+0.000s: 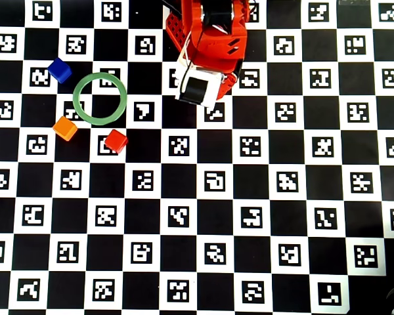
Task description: Grab the red cube then put it in the green circle then put the blue cube on top and finally the orange cube on top
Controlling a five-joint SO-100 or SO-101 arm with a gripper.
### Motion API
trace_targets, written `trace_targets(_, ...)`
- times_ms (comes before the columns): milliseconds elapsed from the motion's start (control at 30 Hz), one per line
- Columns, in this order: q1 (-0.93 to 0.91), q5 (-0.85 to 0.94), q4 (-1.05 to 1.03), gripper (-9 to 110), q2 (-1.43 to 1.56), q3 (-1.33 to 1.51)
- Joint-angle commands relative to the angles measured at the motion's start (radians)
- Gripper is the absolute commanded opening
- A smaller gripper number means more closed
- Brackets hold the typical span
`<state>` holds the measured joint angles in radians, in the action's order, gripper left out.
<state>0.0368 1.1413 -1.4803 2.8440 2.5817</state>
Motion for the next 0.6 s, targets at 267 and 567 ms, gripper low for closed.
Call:
trace_targets(267,-0.005,-0.212,-0.224,-4,-0.382,-0.551)
trace_targets(567,-0.072,-0.33,-0.345,-4,-0.657,-0.848)
